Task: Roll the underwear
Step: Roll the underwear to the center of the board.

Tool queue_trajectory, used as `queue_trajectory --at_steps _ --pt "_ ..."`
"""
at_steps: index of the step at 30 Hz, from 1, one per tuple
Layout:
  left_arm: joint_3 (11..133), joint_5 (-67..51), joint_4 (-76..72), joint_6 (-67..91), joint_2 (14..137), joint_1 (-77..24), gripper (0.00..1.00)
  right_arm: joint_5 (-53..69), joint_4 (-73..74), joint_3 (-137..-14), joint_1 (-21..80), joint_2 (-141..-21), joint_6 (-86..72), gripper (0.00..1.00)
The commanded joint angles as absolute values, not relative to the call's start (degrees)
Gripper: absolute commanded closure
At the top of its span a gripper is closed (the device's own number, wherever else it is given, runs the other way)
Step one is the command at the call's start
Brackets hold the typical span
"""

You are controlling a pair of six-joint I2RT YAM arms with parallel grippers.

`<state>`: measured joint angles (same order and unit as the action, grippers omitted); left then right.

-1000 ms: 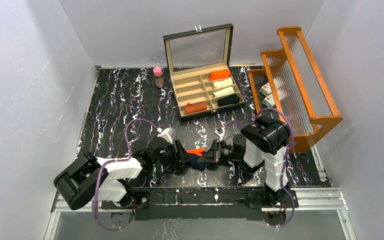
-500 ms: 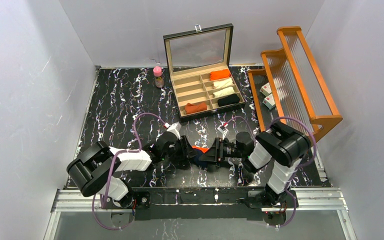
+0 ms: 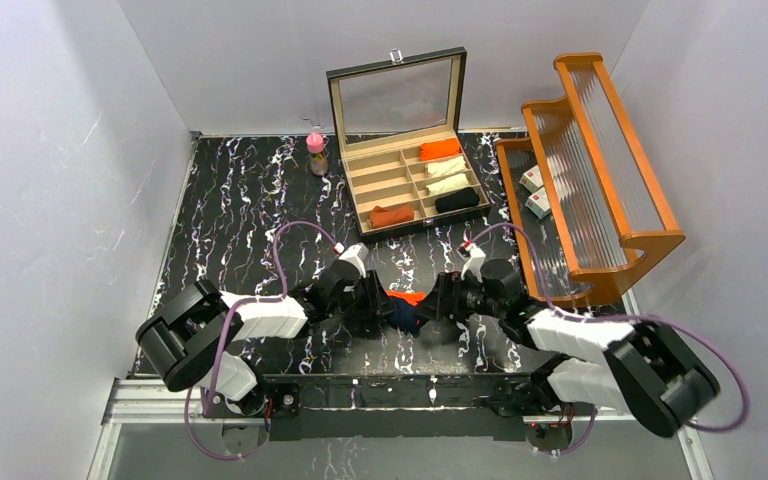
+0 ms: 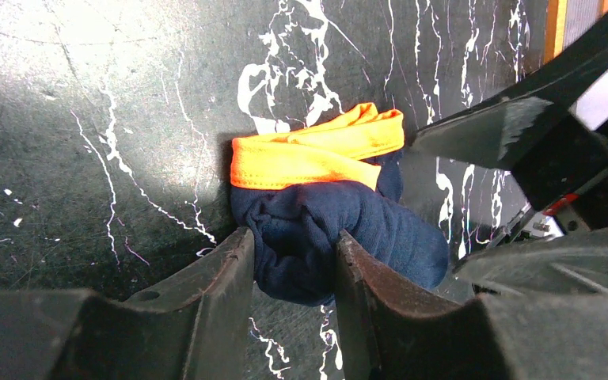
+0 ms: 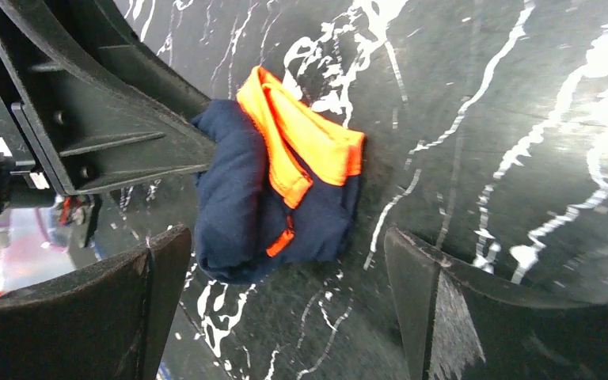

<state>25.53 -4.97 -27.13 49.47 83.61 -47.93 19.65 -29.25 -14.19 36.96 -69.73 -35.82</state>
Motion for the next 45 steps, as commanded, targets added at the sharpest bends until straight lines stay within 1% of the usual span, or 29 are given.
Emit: queue_trajectory --at_steps 1,4,6,7,9,11,13,15,18,21,27,29,30,33,34,37,39,40,42,43,45 --pt "23.35 -1.94 -13.84 45.62 85.97 -48.52 0.79 10.43 -13.90 -18.02 36.65 -59.48 -30.04 0.01" --pt "23.55 -2.43 -14.27 45.81 85.80 -48.59 0.79 9.37 -15.40 -17.09 36.65 -55.91 -35.38 0.01" --pt "23.69 -2.51 -14.32 45.84 85.89 -48.60 0.79 9.94 -17.09 -16.29 36.65 -56.06 -36.20 0.01" --pt "23.88 -2.54 -14.12 45.81 85.98 -48.60 0.79 10.94 -17.96 -16.76 36.64 -56.91 -34.87 0.03" --pt "24.15 -2.55 -13.68 45.67 86.04 -48.61 0.79 13.35 -17.19 -18.59 36.75 -58.75 -30.70 0.12" --pt "24.31 -2.66 -13.27 45.83 86.15 -48.60 0.79 12.84 -15.41 -21.00 37.77 -60.00 -27.02 0.26" --pt "24.34 -2.68 -13.16 46.02 86.29 -48.61 0.79 10.48 -15.33 -21.85 39.44 -60.02 -24.32 0.32" --pt "24.46 -2.84 -13.00 46.39 86.67 -48.60 0.79 6.34 -17.84 -21.77 44.12 -59.36 -18.88 0.36" --pt "24.98 -3.22 -12.57 46.41 87.13 -48.62 0.79 -1.17 -21.41 -21.41 53.21 -60.31 -10.18 0.38" --pt "25.30 -3.58 -12.31 46.28 87.33 -48.60 0.79 -6.71 -22.69 -22.23 58.98 -63.30 -5.25 0.39" --pt "25.75 -3.95 -11.87 46.45 87.31 -48.66 0.79 -10.82 -23.13 -25.63 61.14 -70.90 -2.92 0.43" --pt "25.66 -3.91 -11.96 46.73 86.95 -48.62 0.79 -10.75 -22.88 -26.23 61.20 -72.30 -3.16 0.45" --pt "25.54 -3.82 -11.90 46.82 86.65 -48.62 0.79 -10.55 -22.60 -26.48 61.23 -73.04 -3.63 0.48" --pt "25.30 -3.18 -10.81 46.76 85.48 -48.60 0.79 -10.07 -21.87 -25.95 61.25 -74.89 -7.46 0.64" --pt "25.31 -3.03 -10.46 46.65 85.17 -48.60 0.78 -9.91 -22.09 -25.26 61.24 -75.14 -8.68 0.68" --pt "25.16 -2.90 -9.94 46.57 84.27 -48.60 0.78 -9.63 -21.79 -23.81 61.22 -76.30 -12.84 0.72" --pt "25.20 -2.85 -9.64 46.59 83.64 -48.60 0.77 -11.00 -20.92 -23.16 61.16 -76.80 -16.70 0.82" --pt "25.22 -2.80 -9.48 46.60 83.34 -48.61 0.76 -11.74 -20.45 -22.72 61.09 -76.84 -19.00 0.86" --pt "25.22 -2.75 -9.42 46.62 82.51 -48.62 0.71 -11.90 -20.32 -21.15 60.51 -76.40 -24.45 0.90" --pt "25.22 -2.71 -9.50 46.66 82.04 -48.61 0.67 -11.23 -20.68 -20.08 59.91 -76.17 -27.19 0.91" --pt "25.19 -2.90 -9.89 46.97 80.97 -48.60 0.57 -8.37 -21.86 -17.77 57.78 -75.76 -32.72 0.92"
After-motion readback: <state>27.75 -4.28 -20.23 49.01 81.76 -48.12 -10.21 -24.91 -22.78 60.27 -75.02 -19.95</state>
